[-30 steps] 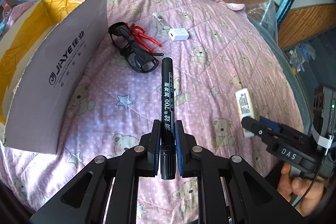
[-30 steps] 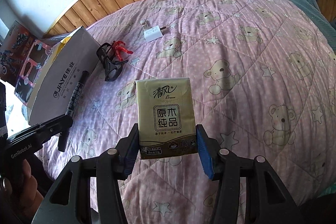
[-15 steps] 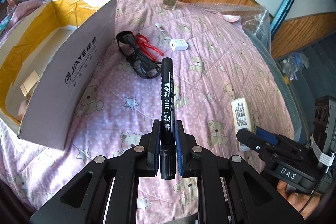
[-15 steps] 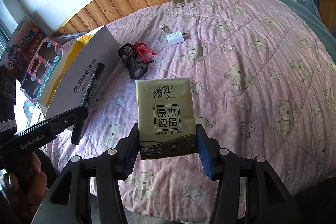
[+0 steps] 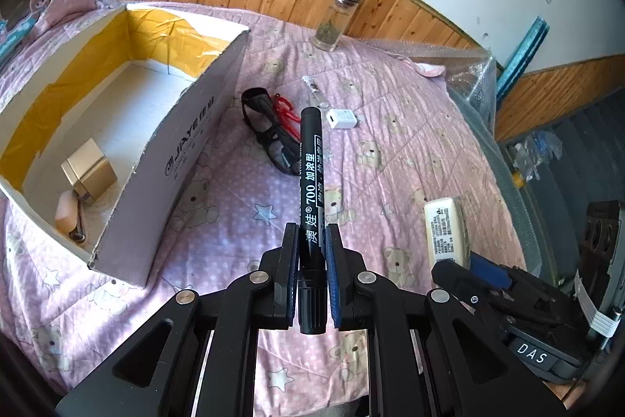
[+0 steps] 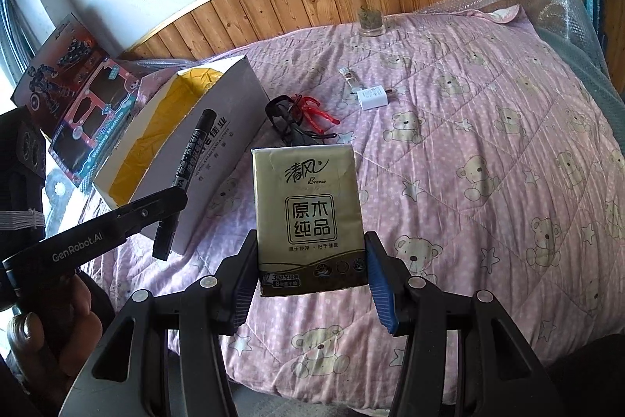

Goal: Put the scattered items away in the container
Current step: 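Carry the marker in the left tool and tissue pack in the right over the box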

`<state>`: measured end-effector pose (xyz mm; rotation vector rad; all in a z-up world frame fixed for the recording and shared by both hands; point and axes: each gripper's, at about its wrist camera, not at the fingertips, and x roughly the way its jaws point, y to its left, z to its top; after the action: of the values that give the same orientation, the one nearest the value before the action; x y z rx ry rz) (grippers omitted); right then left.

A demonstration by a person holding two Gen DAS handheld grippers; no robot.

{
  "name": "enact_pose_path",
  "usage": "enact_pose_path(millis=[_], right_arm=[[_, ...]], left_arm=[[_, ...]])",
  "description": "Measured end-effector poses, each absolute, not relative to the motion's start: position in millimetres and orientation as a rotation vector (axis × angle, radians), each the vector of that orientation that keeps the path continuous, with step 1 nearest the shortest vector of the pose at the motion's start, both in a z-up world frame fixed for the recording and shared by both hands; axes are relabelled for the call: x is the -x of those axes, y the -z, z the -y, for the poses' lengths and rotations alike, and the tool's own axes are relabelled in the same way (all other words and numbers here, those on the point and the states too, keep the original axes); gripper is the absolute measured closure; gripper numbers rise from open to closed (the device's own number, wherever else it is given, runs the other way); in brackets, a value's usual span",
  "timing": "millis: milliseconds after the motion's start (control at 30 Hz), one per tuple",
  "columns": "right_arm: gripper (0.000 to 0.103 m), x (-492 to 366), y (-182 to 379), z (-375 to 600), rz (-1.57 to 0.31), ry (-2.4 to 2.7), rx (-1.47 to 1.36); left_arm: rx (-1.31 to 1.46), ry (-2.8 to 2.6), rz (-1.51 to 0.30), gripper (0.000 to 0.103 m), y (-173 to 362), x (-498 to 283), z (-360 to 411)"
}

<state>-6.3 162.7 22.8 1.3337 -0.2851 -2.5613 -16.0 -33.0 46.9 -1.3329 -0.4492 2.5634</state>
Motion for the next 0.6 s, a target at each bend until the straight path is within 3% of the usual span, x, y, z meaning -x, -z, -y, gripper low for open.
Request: enact_pose_path(millis=[600], right_arm=[[0.051,9,-67,-107,0.188,2.564,-1.234]], left_arm=[[1.234,-2.620,0.592,0.089,-72,13,93]])
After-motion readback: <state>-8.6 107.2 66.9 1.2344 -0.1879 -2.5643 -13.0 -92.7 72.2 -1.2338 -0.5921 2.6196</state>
